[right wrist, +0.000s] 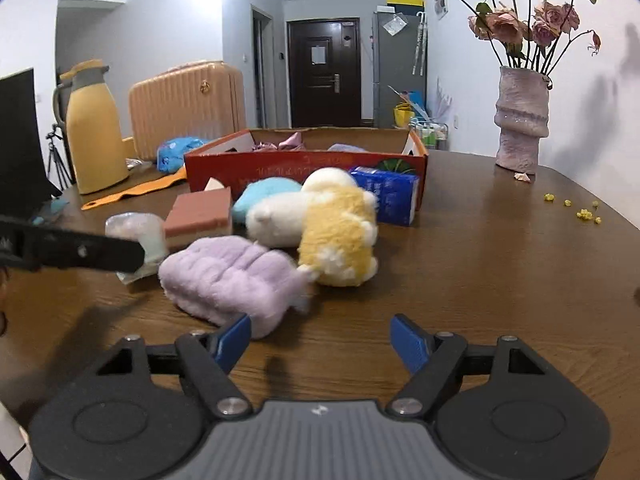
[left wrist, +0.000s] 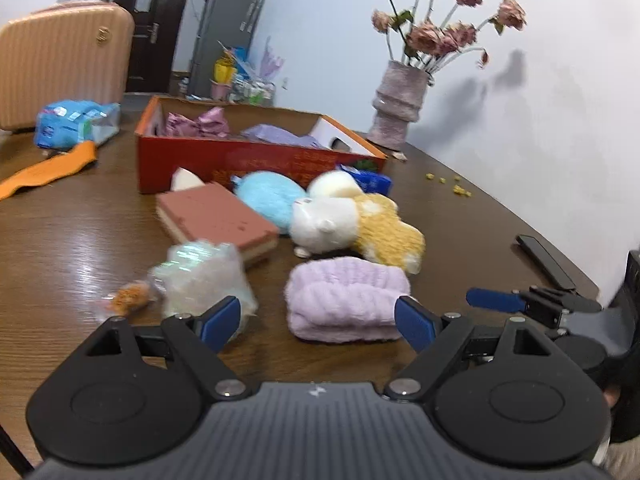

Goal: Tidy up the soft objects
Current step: 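Carry the pink towel roll into the box and open the right gripper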

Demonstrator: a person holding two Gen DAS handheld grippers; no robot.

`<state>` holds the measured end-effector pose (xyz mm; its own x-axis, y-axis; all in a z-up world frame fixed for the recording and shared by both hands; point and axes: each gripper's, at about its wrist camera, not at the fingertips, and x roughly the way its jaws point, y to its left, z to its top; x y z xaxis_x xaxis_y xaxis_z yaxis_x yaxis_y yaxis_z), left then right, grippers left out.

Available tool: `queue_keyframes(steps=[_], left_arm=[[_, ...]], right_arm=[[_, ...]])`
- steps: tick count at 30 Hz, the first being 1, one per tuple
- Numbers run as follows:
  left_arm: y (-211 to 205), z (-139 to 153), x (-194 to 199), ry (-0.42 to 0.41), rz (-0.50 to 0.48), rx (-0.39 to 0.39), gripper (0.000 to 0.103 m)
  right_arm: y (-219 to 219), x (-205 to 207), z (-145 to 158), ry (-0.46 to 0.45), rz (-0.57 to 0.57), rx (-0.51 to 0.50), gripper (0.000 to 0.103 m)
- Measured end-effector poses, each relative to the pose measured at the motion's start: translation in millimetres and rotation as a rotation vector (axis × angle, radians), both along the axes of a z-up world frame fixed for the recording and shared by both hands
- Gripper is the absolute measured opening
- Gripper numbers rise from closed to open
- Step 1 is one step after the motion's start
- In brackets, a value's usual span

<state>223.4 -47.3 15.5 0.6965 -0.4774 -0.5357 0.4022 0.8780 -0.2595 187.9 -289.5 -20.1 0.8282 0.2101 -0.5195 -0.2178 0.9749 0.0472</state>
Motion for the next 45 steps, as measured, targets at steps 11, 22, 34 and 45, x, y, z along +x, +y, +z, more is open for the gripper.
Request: queue_keyframes(steps=[11, 22, 34, 45], left_arm=[[-9.0, -18.1, 58.4, 0.188, 0.028, -0.124, 0.038], [9.2, -19.2, 22.4, 0.232, -0.005, -0.16, 0.053], [13.3, 25.1, 50.5, 0.092, -0.06, -0.234, 0.027], [46.5, 69.4, 233.2, 0.053, 0.069, -0.128, 0.027]], right_arm=[[-2.1, 40.8, -5.6, 0.107, -0.015, 0.365, 0.037], [-4.7, 25.4, -2.5, 0.173, 0.012, 0.39, 0.03], [2.3, 52.5, 40.9, 0.068, 0.099, 0.371, 0.016], [64.2, 256.1, 92.5, 0.037, 0.17, 0.269, 0.016]])
